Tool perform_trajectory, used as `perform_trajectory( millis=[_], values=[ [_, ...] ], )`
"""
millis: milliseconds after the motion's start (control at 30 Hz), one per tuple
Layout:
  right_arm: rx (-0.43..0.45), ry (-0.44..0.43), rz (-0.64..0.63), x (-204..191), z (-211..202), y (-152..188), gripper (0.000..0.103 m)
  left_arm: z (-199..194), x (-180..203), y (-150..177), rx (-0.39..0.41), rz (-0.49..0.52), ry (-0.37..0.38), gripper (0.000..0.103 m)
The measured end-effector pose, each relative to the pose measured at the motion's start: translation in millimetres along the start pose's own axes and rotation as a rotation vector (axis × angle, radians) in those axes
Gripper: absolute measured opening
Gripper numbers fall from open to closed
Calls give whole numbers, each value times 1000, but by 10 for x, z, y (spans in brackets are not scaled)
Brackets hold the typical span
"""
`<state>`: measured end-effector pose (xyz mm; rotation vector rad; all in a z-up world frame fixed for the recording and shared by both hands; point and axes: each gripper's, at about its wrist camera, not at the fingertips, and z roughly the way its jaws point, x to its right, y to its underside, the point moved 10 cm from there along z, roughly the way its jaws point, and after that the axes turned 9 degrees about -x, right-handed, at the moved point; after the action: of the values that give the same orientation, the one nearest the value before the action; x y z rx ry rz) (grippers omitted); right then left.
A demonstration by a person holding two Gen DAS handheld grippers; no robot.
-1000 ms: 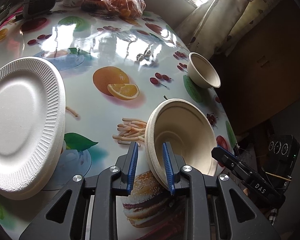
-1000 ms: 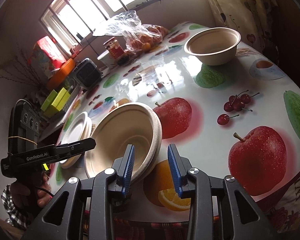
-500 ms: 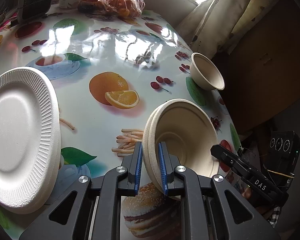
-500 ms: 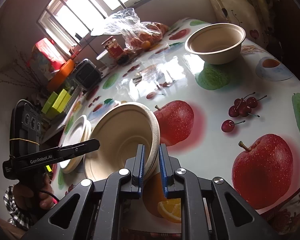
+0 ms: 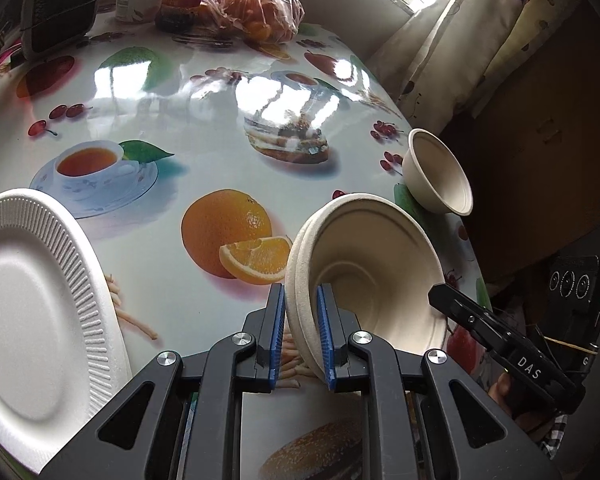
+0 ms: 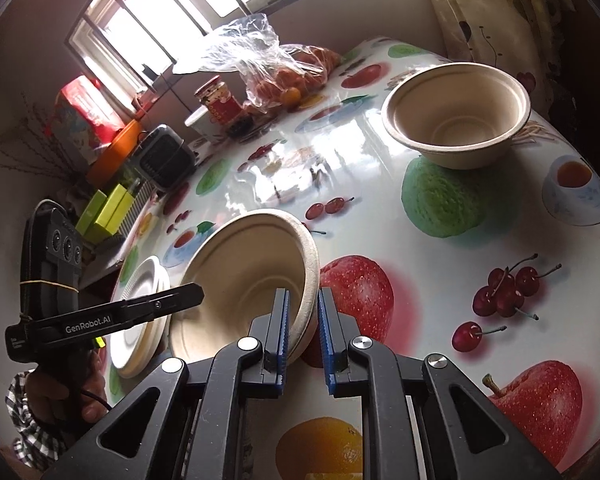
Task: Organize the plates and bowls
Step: 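Lower the bowls onto the bowl stack and open both grippers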
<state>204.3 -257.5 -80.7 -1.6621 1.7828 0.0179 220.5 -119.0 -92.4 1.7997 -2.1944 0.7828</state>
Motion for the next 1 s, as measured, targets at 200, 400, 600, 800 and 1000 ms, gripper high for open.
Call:
perform_trajectory(
  millis=[200,400,600,800,1000],
  values=[
    [-9,3,-2,23,122,-193,14,19,-41,-179,13,-8,-17,17],
    [-13,-1,-2,58,188,-328,14,92,-51,-275,1,-12,-25,17],
    [-21,-4,-2,73,234,-372,14,118,-55,-309,-2,-18,-30,17],
    [-23,-8,3,82,233,-366,16,114,-53,-304,-3,-23,-42,17],
    [-19,-21,35,184,195,-375,34,55,-126,-323,3,-43,-77,21]
  ],
)
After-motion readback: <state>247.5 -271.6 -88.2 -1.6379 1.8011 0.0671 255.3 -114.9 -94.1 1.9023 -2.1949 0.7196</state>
